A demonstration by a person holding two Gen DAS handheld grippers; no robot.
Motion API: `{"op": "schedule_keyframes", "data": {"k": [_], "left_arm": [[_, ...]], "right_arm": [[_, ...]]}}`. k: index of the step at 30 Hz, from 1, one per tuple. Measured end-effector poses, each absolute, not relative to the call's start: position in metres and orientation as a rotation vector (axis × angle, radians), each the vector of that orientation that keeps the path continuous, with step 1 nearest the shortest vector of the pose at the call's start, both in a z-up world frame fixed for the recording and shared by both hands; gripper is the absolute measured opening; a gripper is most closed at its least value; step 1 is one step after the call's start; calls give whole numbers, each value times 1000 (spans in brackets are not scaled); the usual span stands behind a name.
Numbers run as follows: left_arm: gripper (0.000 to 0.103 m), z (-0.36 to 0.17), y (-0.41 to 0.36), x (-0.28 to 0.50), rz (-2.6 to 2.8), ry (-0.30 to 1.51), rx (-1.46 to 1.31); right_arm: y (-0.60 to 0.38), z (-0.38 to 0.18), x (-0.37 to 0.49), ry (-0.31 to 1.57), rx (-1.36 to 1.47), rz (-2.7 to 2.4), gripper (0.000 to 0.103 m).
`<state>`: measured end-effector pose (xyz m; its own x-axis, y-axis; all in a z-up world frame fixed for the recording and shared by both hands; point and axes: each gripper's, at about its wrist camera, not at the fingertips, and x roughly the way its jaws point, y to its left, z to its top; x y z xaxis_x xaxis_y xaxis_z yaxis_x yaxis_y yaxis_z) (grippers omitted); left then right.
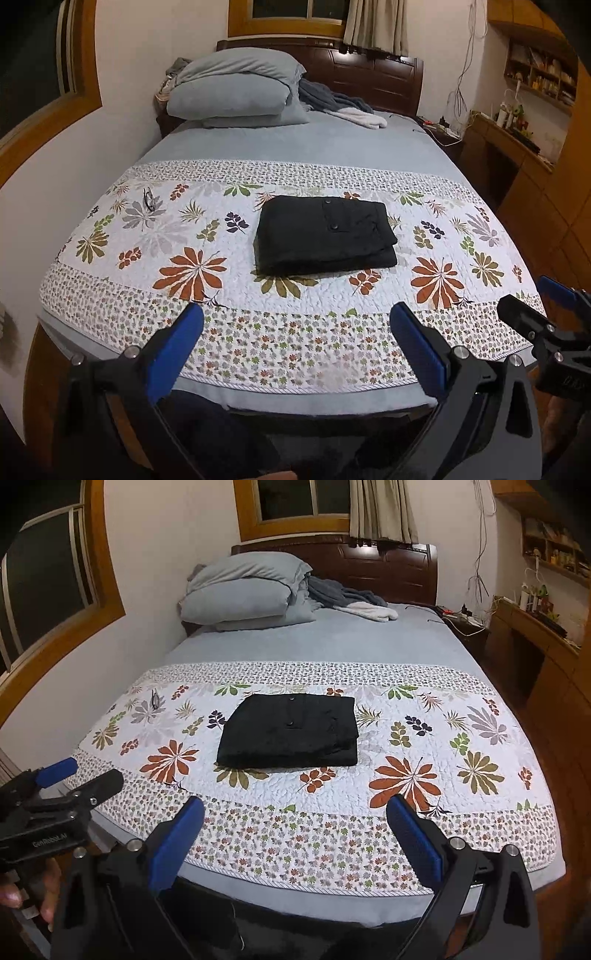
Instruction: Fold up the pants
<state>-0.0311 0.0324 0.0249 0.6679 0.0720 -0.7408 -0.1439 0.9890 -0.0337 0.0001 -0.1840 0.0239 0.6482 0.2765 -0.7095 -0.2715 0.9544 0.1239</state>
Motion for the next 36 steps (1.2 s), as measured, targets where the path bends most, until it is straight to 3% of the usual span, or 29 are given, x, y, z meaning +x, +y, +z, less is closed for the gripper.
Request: {"op": "schedule_keyframes", "data": {"k": [36], "left_arm": [[99, 19, 35, -18, 122, 800, -90]], "right_arm": [[-178, 6, 19, 836, 8, 315, 100]]}}
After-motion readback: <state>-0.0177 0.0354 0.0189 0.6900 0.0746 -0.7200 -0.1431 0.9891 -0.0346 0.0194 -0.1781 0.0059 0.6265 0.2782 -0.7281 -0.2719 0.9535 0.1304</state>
